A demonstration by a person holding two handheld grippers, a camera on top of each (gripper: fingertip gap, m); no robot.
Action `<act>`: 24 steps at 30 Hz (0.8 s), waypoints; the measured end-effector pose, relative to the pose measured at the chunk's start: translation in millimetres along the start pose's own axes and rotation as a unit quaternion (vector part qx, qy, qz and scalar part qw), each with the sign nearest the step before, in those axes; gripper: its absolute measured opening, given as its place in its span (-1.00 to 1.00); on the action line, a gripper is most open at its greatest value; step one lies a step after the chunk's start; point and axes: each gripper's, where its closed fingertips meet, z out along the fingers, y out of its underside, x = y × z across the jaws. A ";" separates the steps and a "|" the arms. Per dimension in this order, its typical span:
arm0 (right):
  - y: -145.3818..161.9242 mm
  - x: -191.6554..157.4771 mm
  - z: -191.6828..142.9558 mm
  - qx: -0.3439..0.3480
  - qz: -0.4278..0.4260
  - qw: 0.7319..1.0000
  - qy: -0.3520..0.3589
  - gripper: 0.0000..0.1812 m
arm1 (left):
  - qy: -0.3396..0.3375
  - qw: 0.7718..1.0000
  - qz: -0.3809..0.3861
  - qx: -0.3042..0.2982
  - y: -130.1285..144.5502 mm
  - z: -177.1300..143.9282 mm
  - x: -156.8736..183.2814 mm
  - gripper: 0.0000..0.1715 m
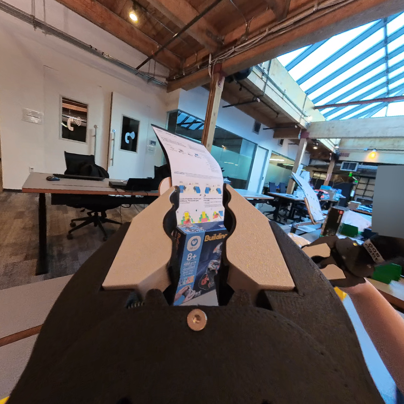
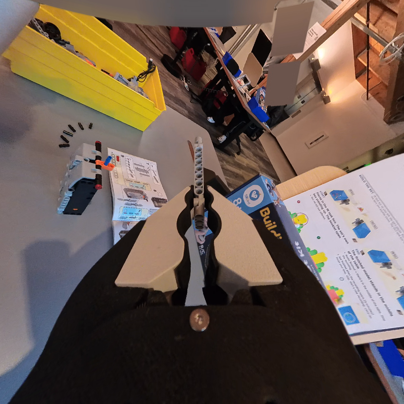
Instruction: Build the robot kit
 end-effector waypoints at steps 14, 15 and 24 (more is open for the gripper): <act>26.7 -1.2 11.8 -0.017 0.035 0.999 -0.012 -0.92 | -0.085 0.996 -0.007 -0.040 23.0 10.8 -31.6 -0.58; 27.4 -1.9 12.5 -0.019 0.032 0.999 -0.013 -0.92 | -0.091 0.995 -0.009 -0.046 25.8 11.2 -34.5 -0.57; 28.7 -3.6 13.9 -0.021 0.034 0.999 -0.017 -0.92 | -0.113 0.991 0.002 -0.066 30.6 7.3 -43.2 -0.57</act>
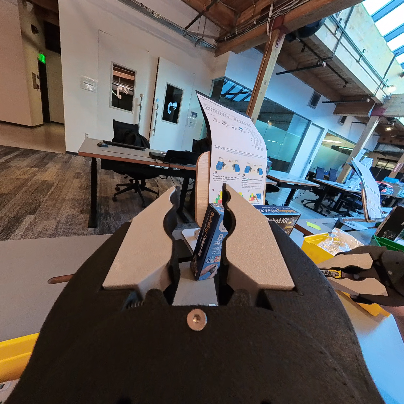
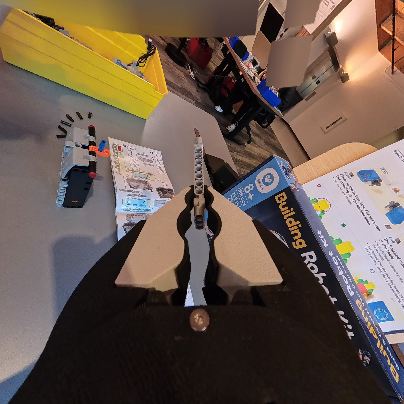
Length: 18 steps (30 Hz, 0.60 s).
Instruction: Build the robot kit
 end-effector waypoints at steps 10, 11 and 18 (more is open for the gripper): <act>1.0 1.3 -1.4 -0.003 -0.003 1.000 0.004 -0.92 | 0.006 1.000 0.000 -0.001 -0.2 -1.6 0.1 -0.62; 1.4 1.2 -1.2 -0.004 -0.003 1.000 0.003 -0.92 | 0.007 1.000 0.000 0.001 -1.1 -2.1 0.7 -0.62; 3.7 -0.4 1.0 -0.008 -0.003 1.000 0.000 -0.92 | 0.013 1.000 0.003 0.004 -3.6 -4.1 3.8 -0.63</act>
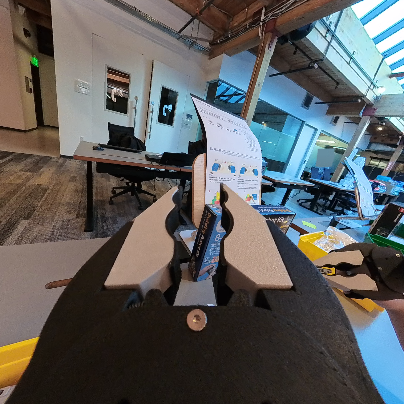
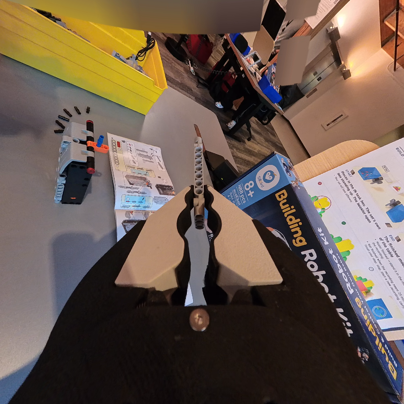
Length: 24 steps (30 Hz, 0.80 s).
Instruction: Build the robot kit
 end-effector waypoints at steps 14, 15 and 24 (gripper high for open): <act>4.0 -1.4 2.3 -0.006 0.002 1.000 -0.004 -0.92 | 0.019 1.000 0.000 0.003 -1.4 0.1 6.4 -0.62; 4.2 -1.6 2.5 -0.007 0.001 1.000 -0.005 -0.92 | 0.019 1.000 0.002 0.001 -1.0 -0.1 6.6 -0.62; 5.1 -2.1 2.7 -0.008 0.001 1.000 -0.006 -0.92 | 0.025 1.000 -0.002 -0.001 -1.1 -1.2 8.1 -0.62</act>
